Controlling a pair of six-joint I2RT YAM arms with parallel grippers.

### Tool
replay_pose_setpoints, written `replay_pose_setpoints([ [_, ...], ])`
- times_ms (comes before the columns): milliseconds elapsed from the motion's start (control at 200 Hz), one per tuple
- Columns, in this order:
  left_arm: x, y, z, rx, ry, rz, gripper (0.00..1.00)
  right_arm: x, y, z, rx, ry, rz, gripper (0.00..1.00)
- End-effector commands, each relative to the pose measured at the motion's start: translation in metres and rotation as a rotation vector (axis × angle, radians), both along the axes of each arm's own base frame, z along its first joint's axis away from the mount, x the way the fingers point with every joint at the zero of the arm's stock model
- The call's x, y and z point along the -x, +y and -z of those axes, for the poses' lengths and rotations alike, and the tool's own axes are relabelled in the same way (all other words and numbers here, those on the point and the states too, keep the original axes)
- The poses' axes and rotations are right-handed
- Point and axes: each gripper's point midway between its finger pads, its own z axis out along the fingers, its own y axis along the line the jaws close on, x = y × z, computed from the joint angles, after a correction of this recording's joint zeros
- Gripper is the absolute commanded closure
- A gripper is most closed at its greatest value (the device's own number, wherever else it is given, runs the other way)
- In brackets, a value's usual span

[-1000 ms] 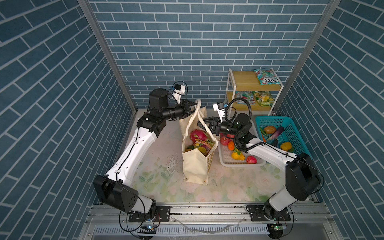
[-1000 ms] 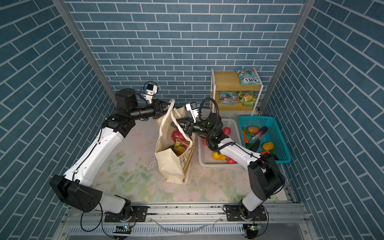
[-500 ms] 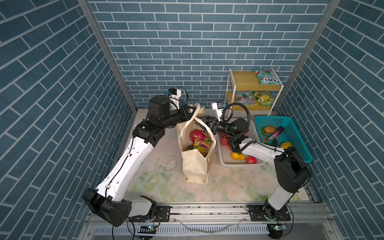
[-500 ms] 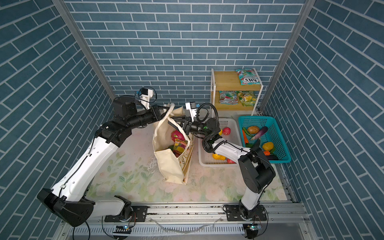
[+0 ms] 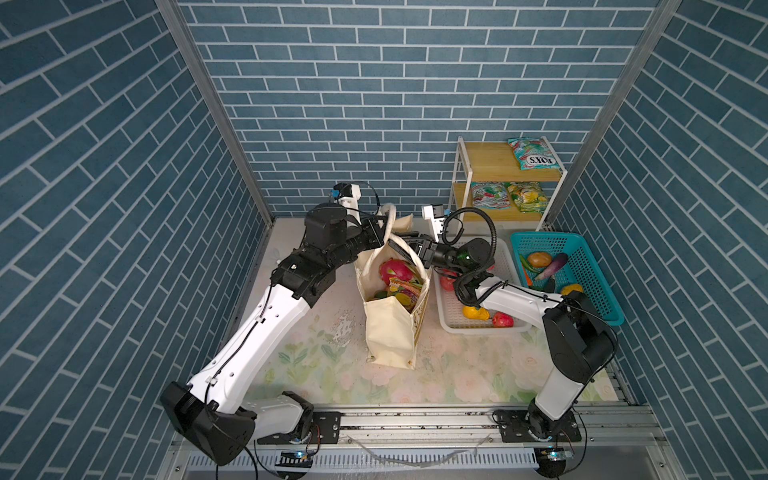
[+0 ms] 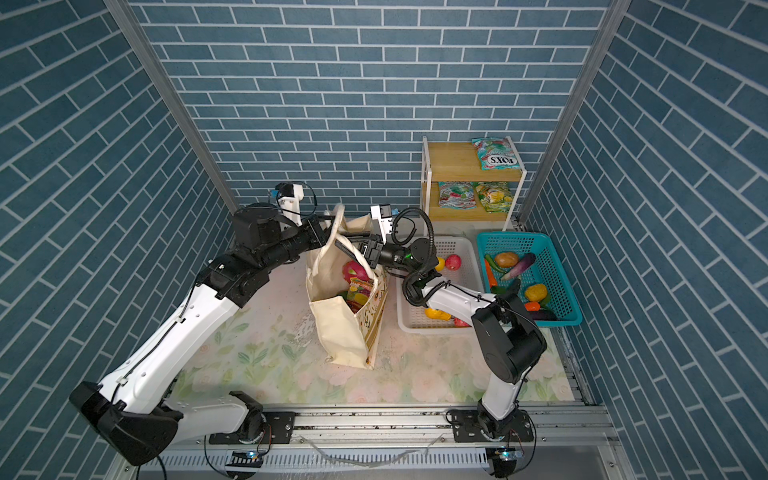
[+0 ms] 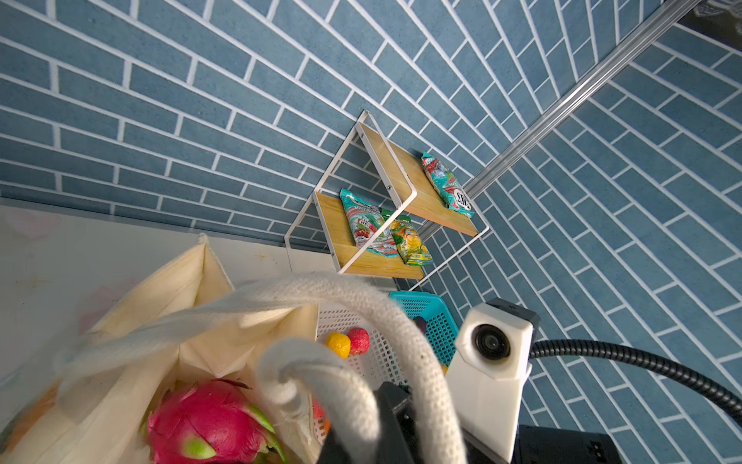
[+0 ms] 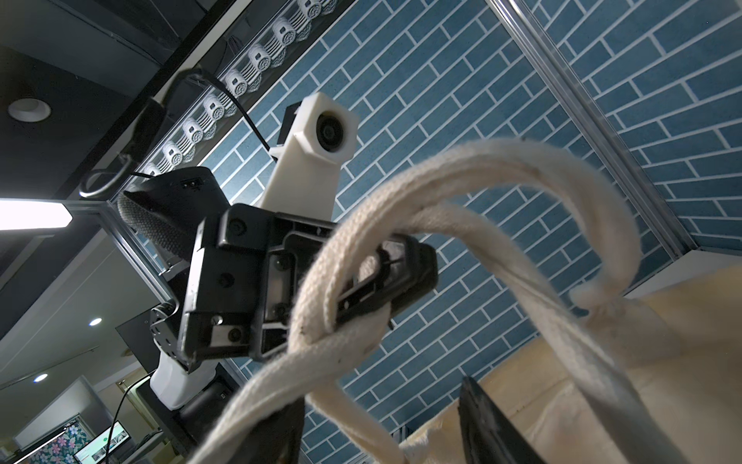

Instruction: Place the food into the grocery bag and tie it

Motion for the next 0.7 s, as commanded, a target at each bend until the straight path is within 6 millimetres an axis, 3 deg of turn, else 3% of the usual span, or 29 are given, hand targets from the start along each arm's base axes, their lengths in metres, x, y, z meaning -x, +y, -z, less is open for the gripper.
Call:
replay_pose_setpoints([
  [0, -0.019, 0.022, 0.043, -0.098, 0.063, -0.135, 1.0, 0.031, -0.015, -0.06, -0.169, -0.145, -0.036, 0.36],
  [445, -0.04, 0.014, 0.073, -0.067, 0.095, -0.168, 1.0, 0.045, -0.011, -0.058, -0.17, -0.216, -0.029, 0.36],
  [695, -0.044, 0.012, 0.094, -0.074, 0.128, -0.169, 1.0, 0.039, -0.01, -0.061, -0.174, -0.222, 0.01, 0.57],
])
